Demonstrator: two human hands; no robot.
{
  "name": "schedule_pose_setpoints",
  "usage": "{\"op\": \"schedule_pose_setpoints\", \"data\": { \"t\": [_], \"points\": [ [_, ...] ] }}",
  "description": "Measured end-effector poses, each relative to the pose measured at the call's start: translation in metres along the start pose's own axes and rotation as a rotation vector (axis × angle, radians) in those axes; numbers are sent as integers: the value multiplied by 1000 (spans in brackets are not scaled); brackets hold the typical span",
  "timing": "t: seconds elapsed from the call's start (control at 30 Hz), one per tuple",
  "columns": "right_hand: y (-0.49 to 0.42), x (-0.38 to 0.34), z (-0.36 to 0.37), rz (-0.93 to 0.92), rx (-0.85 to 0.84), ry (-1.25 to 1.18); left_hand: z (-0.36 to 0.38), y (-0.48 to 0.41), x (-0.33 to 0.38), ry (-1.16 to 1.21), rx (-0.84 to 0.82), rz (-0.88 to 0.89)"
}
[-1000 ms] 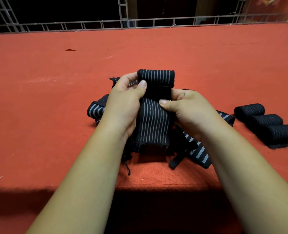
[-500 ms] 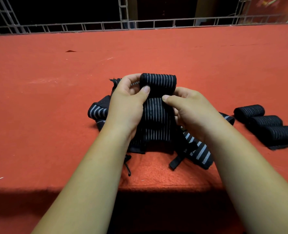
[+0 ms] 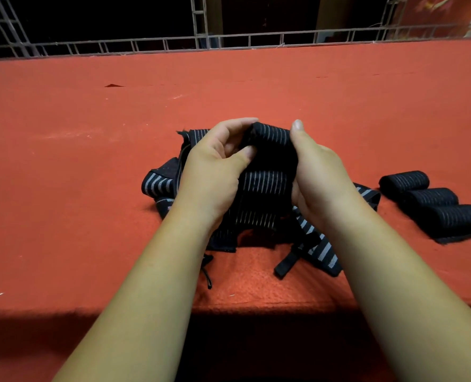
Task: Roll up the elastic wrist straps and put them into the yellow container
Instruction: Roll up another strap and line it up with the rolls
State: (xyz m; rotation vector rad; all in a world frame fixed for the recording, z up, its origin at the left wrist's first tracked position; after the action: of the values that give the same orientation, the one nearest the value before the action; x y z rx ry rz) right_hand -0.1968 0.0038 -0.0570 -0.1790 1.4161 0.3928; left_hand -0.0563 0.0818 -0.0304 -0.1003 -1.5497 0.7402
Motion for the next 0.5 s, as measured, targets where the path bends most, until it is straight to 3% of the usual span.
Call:
{"op": "schedule_pose_setpoints", "data": {
  "t": [0.2, 0.37, 0.5],
  "points": [
    [2, -10, -4, -97, 113, 56, -4, 1, 5, -180, 82, -28],
    [12, -16, -3, -175, 115, 98, 0, 4, 8, -218, 16, -180],
    [15, -15, -2, -184, 84, 110, 3, 7, 9, -176, -29, -193]
  ]
}}
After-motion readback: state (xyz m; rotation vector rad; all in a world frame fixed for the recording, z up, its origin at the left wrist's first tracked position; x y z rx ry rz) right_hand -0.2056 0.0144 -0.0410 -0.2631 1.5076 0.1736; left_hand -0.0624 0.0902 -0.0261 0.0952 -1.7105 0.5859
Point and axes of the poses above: each hand's wrist, its own y-axis away from the middle knuckle, its own z-axis out of the palm, x = y × z, the point moved 8 cm from there along -y, towards the middle knuckle, and after that the axes turned 9 degrees about z, right-handed, at the moved point
